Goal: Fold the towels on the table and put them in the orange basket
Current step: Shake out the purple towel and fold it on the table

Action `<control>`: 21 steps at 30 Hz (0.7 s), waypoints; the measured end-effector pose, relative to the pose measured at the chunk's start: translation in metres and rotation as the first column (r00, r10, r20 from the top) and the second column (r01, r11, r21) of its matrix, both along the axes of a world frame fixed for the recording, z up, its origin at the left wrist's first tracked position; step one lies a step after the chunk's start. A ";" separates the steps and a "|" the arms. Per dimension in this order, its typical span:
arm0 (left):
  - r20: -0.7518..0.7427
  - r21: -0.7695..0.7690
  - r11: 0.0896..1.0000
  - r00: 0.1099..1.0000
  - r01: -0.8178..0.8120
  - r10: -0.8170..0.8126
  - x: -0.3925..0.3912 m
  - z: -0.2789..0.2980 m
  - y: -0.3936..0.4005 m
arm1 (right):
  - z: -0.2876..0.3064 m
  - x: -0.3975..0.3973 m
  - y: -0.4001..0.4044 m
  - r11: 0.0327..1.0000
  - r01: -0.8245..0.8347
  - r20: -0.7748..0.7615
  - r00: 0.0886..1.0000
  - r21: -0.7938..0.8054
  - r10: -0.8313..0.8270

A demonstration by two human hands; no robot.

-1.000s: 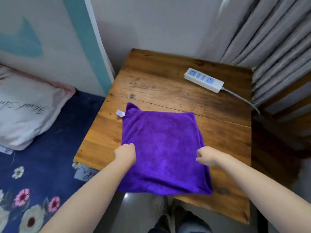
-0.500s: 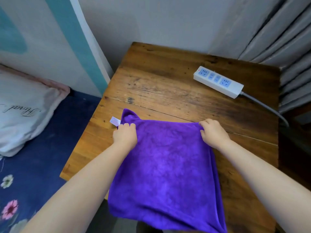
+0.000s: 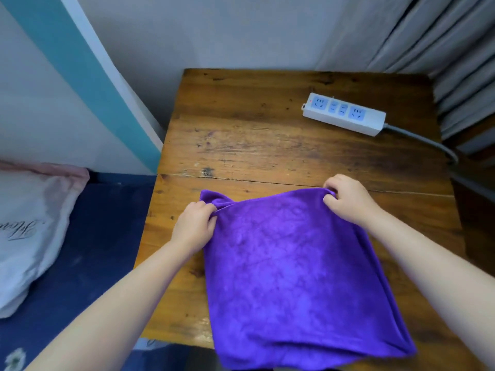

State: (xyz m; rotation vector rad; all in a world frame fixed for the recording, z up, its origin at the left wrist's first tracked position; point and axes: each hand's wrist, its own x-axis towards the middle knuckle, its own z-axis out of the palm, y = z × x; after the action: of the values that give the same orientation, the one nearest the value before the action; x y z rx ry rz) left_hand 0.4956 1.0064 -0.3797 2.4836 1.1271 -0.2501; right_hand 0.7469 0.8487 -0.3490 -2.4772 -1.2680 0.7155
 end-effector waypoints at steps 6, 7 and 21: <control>0.066 -0.319 0.921 0.975 0.223 -0.213 -0.025 0.036 0.005 | 0.031 -0.031 -0.041 0.901 -0.245 -0.485 0.873 -0.359 0.044; 0.077 -0.324 0.925 0.980 0.197 -0.182 -0.029 0.039 0.007 | 0.030 -0.031 -0.047 0.900 -0.223 -0.486 0.874 -0.375 0.014; -0.230 -0.079 0.989 0.963 0.128 -0.143 0.023 -0.006 0.039 | -0.020 -0.013 -0.007 0.904 0.198 0.226 0.967 -0.379 -0.117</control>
State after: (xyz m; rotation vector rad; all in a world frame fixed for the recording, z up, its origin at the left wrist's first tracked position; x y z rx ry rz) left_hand 0.5187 1.0450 -0.3855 2.5260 1.0192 -0.6249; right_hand 0.7340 0.8415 -0.3691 -3.0102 -1.0458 0.7640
